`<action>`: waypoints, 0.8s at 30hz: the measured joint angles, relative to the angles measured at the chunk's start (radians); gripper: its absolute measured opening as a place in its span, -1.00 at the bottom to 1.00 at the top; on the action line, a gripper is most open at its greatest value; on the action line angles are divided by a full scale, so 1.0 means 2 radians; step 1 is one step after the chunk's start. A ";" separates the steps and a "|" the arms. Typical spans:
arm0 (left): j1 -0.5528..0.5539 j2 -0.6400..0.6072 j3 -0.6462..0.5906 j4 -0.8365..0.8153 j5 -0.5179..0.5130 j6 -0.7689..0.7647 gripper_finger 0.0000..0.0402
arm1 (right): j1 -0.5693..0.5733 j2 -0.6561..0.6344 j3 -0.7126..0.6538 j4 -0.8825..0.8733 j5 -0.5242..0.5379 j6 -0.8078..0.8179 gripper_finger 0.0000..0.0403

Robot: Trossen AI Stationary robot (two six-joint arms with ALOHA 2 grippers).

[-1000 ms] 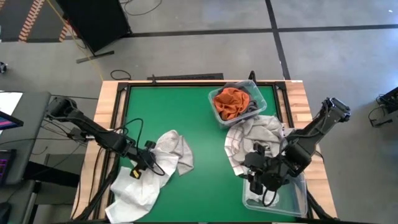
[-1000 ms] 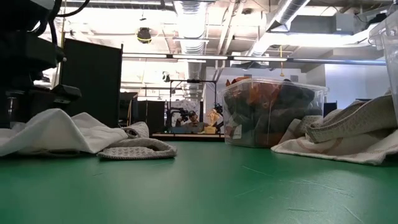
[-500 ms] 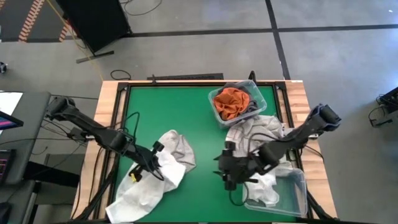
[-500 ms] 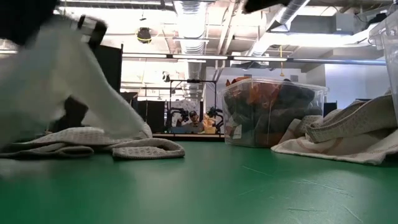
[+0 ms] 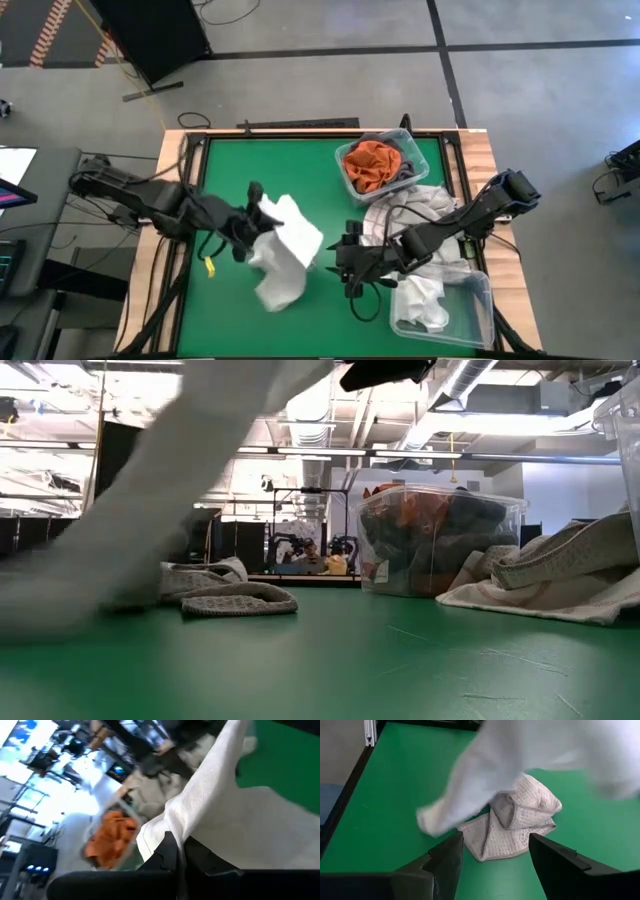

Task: Sort towels by color in basket
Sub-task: Put the white towel into the bottom transparent bin

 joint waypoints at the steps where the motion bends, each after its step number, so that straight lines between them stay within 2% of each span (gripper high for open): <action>1: 0.005 0.000 0.007 -0.001 0.001 -0.004 -1.00 | 0.000 0.000 0.000 0.000 0.000 0.005 0.27; 3: 0.010 0.000 0.012 -0.008 0.020 -0.015 -1.00 | 0.002 0.000 0.000 -0.007 0.000 0.015 0.27; 7: 0.011 0.008 -0.005 -0.049 0.103 -0.068 -1.00 | 0.012 0.000 0.000 -0.021 0.001 0.030 0.27; 11: -0.002 0.024 -0.061 -0.054 0.120 -0.101 -1.00 | 0.024 0.000 0.000 -0.024 0.001 0.044 0.27; 17: -0.022 0.047 -0.152 0.048 0.163 -0.113 -1.00 | 0.044 0.000 0.000 -0.015 0.001 0.046 0.27; 21: -0.023 0.067 -0.196 0.116 0.199 -0.130 -1.00 | 0.051 0.006 0.000 -0.003 0.000 0.036 0.27; 24: -0.023 0.093 -0.219 0.149 0.207 -0.137 -1.00 | 0.052 0.027 0.000 0.024 -0.002 0.011 0.30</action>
